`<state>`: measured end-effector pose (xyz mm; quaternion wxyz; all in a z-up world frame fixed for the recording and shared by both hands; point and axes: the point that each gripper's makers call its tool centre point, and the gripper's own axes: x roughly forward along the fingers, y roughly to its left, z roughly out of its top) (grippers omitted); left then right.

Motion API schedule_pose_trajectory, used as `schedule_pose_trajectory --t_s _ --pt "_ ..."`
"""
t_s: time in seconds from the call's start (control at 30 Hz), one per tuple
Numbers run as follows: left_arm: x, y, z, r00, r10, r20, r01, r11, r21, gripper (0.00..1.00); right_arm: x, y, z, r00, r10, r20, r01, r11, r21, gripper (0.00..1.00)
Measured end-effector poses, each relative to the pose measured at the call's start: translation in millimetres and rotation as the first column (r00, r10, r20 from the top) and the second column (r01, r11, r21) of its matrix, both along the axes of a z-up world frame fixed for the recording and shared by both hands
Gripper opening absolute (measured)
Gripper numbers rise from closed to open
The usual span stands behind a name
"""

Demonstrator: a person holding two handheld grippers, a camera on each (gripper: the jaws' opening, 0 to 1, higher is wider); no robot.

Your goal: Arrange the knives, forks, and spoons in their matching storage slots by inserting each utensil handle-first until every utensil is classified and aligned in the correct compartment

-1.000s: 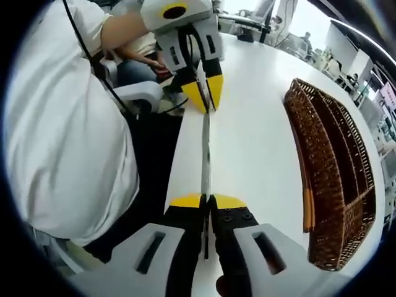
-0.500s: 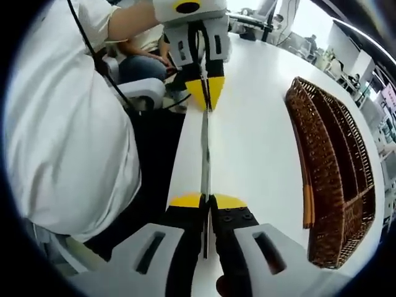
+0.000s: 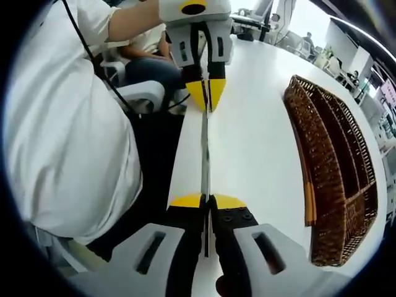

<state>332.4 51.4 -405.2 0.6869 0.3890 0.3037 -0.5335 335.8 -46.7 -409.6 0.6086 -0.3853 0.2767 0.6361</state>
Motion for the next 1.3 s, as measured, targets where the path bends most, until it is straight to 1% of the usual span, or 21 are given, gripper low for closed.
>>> schedule_pose_trajectory --t_s 0.2,0.43,0.77,0.83,1.07,1.1,1.3 --pt "-1.0 0.3 -0.5 1.0 -0.005 -0.022 0.005 1.0 0.012 0.01 0.6 0.5 -0.3 1.0 -0.003 -0.01 0.003 1.0 -0.002 0.04" --pt "0.3 2.6 -0.6 1.0 -0.012 -0.028 0.012 1.0 0.023 0.01 2.3 2.5 0.7 1.0 -0.007 -0.025 0.007 1.0 -0.002 0.04" --pt "16.7 8.8 17.1 1.0 -0.013 -0.012 0.014 1.0 0.028 0.01 17.4 7.0 17.0 1.0 -0.014 -0.016 0.014 1.0 0.009 0.04" --pt "23.8 9.9 22.6 1.0 -0.013 -0.005 0.013 0.999 0.033 0.01 23.6 8.4 22.8 1.0 -0.017 -0.011 0.017 1.0 0.011 0.04" --pt "36.7 11.2 33.0 1.0 -0.024 0.003 0.024 0.999 0.041 0.01 34.9 10.2 34.0 1.0 -0.026 -0.014 0.026 1.0 0.008 0.04" --pt "42.0 11.8 36.4 1.0 -0.026 0.003 0.026 0.999 0.04 0.01 38.9 11.1 37.5 1.0 -0.03 -0.009 0.03 1.0 0.005 0.04" --pt "51.5 13.8 41.9 0.999 -0.034 0.004 0.034 0.998 0.046 0.01 49.3 13.3 45.1 0.999 -0.039 -0.005 0.039 0.999 -0.004 0.04"
